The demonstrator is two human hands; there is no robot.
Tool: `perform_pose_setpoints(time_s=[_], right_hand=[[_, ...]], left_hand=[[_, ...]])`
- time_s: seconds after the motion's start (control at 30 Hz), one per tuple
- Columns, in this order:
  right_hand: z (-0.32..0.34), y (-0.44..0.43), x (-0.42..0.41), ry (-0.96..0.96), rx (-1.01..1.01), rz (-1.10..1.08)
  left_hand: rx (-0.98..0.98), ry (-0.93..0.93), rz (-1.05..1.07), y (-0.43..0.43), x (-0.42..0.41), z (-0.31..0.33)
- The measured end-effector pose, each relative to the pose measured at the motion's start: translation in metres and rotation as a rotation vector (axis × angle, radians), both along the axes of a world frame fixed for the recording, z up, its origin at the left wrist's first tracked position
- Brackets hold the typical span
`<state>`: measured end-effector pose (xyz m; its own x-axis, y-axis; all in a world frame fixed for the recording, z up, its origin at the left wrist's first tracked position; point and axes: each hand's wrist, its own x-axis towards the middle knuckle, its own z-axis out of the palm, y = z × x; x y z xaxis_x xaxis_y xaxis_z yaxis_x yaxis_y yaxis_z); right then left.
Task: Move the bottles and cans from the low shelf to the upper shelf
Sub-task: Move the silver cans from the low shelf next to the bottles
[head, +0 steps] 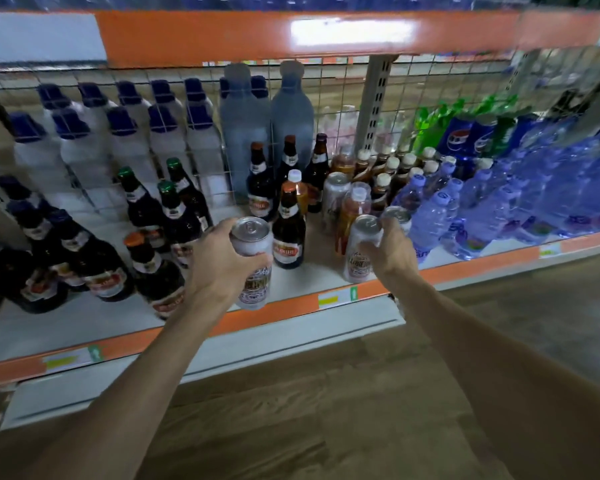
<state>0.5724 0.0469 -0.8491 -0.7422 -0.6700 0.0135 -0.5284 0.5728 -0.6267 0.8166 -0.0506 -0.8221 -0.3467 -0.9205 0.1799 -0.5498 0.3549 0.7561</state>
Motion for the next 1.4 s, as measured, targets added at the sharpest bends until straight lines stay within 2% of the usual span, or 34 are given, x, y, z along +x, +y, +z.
perform_pose_setpoints(time_s=[0.17,0.37,0.57,0.7,0.87,1.07,1.2,1.3,1.4], right_hand=[[-0.006,-0.025,-0.032,-0.050,-0.019,0.078],[-0.012,-0.038,-0.038,0.011,0.120,0.118],[-0.014,-0.029,-0.016,-0.052,0.001,0.076],[0.023,-0.013,0.019,-0.074,-0.057,0.036],[0.163,0.022,0.075,-0.195,-0.076,0.000],[0.408,0.098,0.136,-0.228,0.008,0.072],[0.574,0.134,0.161,-0.339,0.011,0.069],[0.673,0.141,0.170,-0.314,-0.030,0.102],[0.751,0.138,0.178,-0.240,-0.084,0.123]], left_hand=[[0.029,-0.006,0.020,-0.008,-0.012,-0.012],[0.075,0.004,0.005,-0.010,-0.015,-0.016],[0.115,0.034,-0.028,-0.010,-0.006,-0.014],[0.133,0.044,-0.041,-0.008,0.004,0.026],[0.178,0.008,-0.072,0.019,0.026,0.152],[0.251,-0.042,-0.104,0.077,0.057,0.391],[0.309,-0.072,-0.093,0.105,0.076,0.551],[0.299,-0.082,-0.103,0.116,0.088,0.652],[0.210,-0.062,-0.100,0.118,0.108,0.737]])
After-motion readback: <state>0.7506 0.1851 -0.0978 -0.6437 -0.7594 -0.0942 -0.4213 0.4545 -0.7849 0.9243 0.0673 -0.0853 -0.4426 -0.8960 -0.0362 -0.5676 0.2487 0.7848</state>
